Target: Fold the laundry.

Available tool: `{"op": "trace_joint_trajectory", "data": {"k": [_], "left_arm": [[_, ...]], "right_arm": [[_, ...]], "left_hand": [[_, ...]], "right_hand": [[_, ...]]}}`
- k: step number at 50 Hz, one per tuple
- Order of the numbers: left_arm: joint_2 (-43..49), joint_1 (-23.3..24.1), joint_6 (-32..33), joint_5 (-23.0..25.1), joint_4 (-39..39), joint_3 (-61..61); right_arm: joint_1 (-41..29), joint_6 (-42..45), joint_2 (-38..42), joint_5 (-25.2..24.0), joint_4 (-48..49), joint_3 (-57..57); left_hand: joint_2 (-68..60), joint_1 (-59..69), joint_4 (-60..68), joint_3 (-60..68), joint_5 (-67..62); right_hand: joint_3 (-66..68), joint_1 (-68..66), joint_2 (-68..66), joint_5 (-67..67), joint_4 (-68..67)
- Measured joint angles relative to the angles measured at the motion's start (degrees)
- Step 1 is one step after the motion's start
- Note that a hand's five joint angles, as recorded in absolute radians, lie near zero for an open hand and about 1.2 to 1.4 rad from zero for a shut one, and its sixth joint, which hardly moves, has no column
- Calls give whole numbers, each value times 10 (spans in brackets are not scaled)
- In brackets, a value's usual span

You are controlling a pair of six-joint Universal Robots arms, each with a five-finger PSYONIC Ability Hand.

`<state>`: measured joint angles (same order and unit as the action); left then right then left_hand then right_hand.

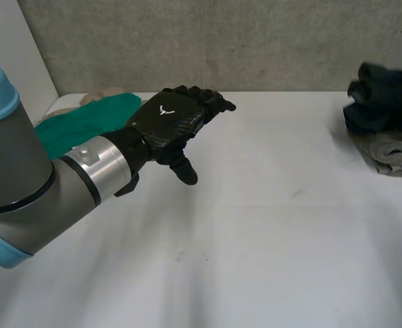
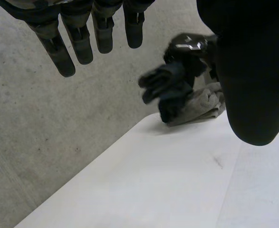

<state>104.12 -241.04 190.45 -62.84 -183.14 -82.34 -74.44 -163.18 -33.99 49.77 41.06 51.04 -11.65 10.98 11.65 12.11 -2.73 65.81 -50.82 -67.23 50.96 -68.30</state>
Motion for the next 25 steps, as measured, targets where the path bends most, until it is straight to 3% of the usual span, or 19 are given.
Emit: {"op": "trace_joint_trajectory", "data": {"k": [7,14,24,25], "left_arm": [[0,0,0,0,0,-1],[0,1,0,0,0,-2],[0,1,0,0,0,-2],[0,1,0,-1,0,-3]], "right_arm": [[61,-6,44,-75,26,41],[109,-17,32,-125,23,67],[125,-93,21,-146,21,61],[125,-99,25,-145,20,58]], "left_hand": [[0,0,0,0,0],[0,0,0,0,0],[0,0,0,0,0],[0,0,0,0,0]], "right_hand": [[0,0,0,1,0],[2,0,-2,24,0],[1,1,2,24,1],[-73,54,89,-43,79]]}}
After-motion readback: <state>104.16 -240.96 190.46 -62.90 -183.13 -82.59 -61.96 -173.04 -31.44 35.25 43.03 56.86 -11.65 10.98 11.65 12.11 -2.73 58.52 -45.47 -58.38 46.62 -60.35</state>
